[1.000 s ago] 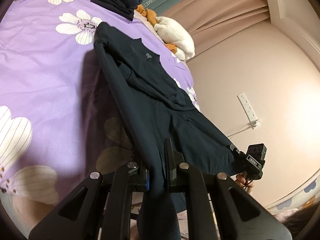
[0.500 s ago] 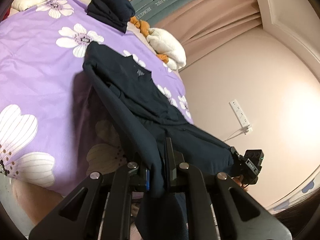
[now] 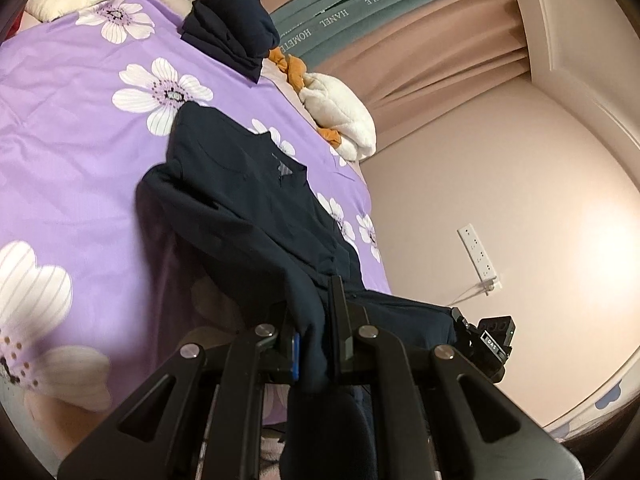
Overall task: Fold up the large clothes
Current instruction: 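Carry the held hem over toward the collar with both tools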
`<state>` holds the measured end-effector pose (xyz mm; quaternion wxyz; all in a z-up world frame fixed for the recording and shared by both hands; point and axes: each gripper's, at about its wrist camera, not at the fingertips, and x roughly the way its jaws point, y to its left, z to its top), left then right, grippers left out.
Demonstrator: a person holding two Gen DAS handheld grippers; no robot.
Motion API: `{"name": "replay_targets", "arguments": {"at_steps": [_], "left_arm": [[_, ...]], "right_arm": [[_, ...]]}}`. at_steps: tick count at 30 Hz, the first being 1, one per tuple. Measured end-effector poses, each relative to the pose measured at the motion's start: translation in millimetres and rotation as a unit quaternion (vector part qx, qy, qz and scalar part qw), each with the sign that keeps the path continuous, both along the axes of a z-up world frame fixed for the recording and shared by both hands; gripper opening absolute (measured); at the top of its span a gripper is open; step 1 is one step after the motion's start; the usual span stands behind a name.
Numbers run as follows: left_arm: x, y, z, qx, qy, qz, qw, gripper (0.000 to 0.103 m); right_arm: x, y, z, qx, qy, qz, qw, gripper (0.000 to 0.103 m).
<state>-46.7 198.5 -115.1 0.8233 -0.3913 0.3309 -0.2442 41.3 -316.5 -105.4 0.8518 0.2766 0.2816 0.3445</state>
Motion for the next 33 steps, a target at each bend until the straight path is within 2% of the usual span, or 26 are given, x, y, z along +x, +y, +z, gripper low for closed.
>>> {"name": "replay_targets", "arguments": {"at_steps": [19,33], "left_arm": [[56,14,11,0.021,-0.018,0.032,0.9991,0.010],[98,19,11,0.029,-0.010,0.038,0.9988,0.010]], "right_arm": [[36,-8,-3,0.035,0.016,-0.043,0.998,0.013],[69,3,2,0.020,0.011,-0.050,0.998,0.013]]}}
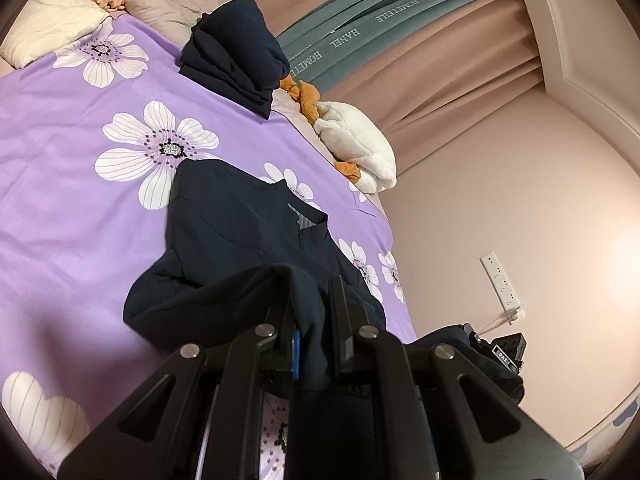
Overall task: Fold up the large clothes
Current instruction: 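Carry the held hem over toward the collar with both tools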
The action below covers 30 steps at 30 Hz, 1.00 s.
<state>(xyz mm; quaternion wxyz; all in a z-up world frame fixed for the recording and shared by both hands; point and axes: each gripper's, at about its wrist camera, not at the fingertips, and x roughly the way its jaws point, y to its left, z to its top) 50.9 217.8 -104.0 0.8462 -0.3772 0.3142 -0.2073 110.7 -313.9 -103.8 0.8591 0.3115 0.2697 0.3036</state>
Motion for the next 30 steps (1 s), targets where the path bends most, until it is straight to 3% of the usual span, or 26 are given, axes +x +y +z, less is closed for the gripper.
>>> {"name": "replay_targets", "arguments": {"at_steps": [17,30], "left_arm": [[78,4,-11,0.008,0.036,0.011,0.9993,0.010],[147,10,-57,-0.031,0.110,0.033,0.9929,0.010]], "right_arm": [[68,4,-12,-0.024,0.021,-0.043,0.999,0.013],[127,-5,-47,-0.046,0.090,-0.084,0.991,0.013]]}}
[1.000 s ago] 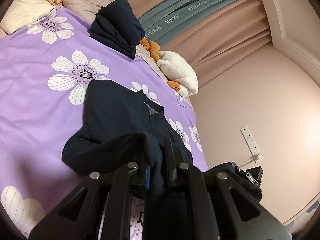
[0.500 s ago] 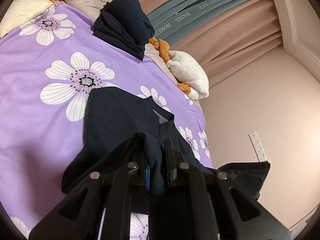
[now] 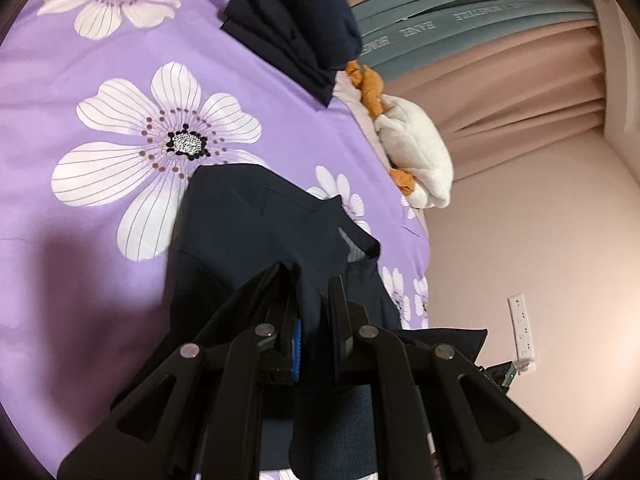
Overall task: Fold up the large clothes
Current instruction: 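Carry the held hem over toward the collar with both tools, then lower the hem onto the collar and open both tools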
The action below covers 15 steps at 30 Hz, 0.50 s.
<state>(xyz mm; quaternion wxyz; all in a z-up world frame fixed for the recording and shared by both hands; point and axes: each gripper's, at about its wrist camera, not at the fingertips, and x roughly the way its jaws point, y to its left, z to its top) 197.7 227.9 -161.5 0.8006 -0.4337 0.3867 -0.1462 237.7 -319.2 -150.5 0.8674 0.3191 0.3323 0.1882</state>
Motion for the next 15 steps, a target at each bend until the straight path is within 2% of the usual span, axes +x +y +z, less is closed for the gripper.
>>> {"name": "replay_targets", "arguments": {"at_steps": [5,9,12,15], "left_arm": [[23,-5,-10,0.000,0.012,-0.002,0.9999,0.009],[39,-8,-22,-0.033,0.017,-0.004,0.9993,0.009],[47,-10,-28,-0.021,0.027,-0.009,0.9994,0.008],[50,-12,-27,-0.015,0.018,-0.018,0.9996,0.008]], "right_arm": [[18,-3,-15,0.001,0.022,-0.008,1.000,0.013],[30,-2,-22,-0.003,0.033,-0.011,0.999,0.013],[36,-2,-28,-0.006,0.043,-0.012,0.999,0.013],[41,-3,-30,-0.005,0.045,-0.013,0.999,0.013]]}}
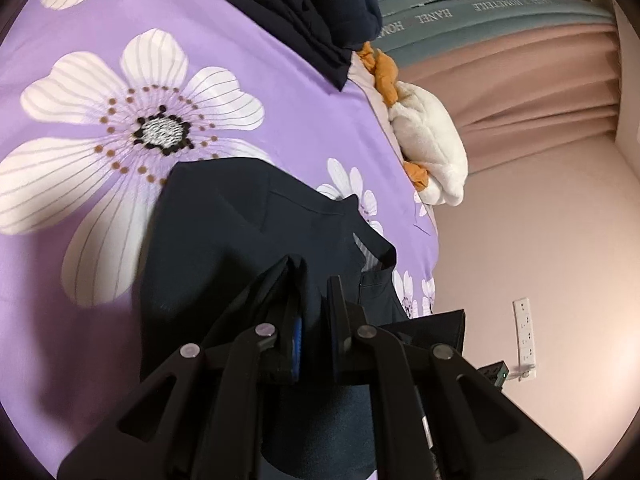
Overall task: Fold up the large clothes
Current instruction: 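Lower the hem onto the collar and open both tools, then press the folded jacket flat with both tools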
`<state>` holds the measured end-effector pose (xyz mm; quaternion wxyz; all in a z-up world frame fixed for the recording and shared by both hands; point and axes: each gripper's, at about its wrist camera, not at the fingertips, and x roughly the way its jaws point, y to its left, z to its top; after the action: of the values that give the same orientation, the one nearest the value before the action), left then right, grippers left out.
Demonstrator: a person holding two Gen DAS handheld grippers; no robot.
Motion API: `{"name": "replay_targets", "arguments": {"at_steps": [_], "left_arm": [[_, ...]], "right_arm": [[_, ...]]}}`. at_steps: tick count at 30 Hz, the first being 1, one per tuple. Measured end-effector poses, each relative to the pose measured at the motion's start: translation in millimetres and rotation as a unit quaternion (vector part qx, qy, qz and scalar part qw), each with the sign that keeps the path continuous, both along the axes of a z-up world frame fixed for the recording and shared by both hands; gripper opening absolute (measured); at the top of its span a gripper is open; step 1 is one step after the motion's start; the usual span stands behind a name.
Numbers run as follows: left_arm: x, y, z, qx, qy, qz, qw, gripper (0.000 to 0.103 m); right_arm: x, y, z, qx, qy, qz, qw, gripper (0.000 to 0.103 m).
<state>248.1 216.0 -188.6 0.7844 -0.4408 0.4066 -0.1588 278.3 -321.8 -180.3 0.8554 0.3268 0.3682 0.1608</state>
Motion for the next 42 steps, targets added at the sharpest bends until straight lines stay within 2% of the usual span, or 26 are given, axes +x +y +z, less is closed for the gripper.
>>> {"name": "replay_targets", "arguments": {"at_steps": [8,12,16,23,25,28,29,30,31,32,33,34,35,38,40,42], "left_arm": [[19,7,5,-0.032,-0.019,0.043,0.9984,0.008],[40,5,8,-0.017,-0.014,0.048,0.9986,0.008],[61,9,9,-0.005,-0.009,0.055,0.9985,0.008],[94,16,-18,0.019,0.064,0.066,0.9956,0.008],[102,20,-25,0.012,0.084,0.078,0.9934,0.008],[115,29,-40,-0.023,0.128,0.112,0.9851,0.008],[120,31,-44,-0.033,0.135,0.119,0.9831,0.010],[123,32,-46,-0.042,0.138,0.121,0.9821,0.018],[125,33,-45,-0.048,0.137,0.125,0.9814,0.022],[127,35,-44,-0.054,0.132,0.135,0.9806,0.034],[128,38,-40,-0.055,0.127,0.142,0.9802,0.053],[128,41,-36,-0.054,0.120,0.148,0.9802,0.063],[129,45,-29,-0.045,0.107,0.151,0.9817,0.067],[127,48,-7,0.004,0.079,0.137,0.9874,0.067],[124,44,0,0.033,0.067,0.115,0.9906,0.067],[119,36,5,0.078,0.057,0.083,0.9919,0.067]], "right_arm": [[20,2,13,0.023,-0.016,-0.012,1.000,0.013],[41,4,11,0.024,-0.007,-0.023,0.999,0.013],[65,3,-2,0.037,0.022,-0.038,0.998,0.013],[94,1,-34,0.032,0.092,-0.044,0.994,0.013],[102,-5,-44,0.059,0.116,-0.052,0.990,0.013],[114,-21,-65,0.138,0.152,-0.072,0.976,0.016],[119,-24,-69,0.153,0.160,-0.072,0.973,0.022],[123,-28,-74,0.177,0.168,-0.074,0.967,0.029],[122,-34,-76,0.207,0.167,-0.084,0.960,0.034],[121,-40,-76,0.237,0.162,-0.095,0.953,0.048],[118,-46,-76,0.271,0.154,-0.107,0.944,0.064],[115,-53,-74,0.291,0.142,-0.120,0.938,0.068],[113,-57,-70,0.286,0.133,-0.127,0.940,0.068],[104,-64,-43,0.186,0.102,-0.143,0.967,0.068],[97,-60,-24,0.139,0.072,-0.122,0.980,0.068],[91,-52,-10,0.092,0.047,-0.091,0.991,0.068]]}}
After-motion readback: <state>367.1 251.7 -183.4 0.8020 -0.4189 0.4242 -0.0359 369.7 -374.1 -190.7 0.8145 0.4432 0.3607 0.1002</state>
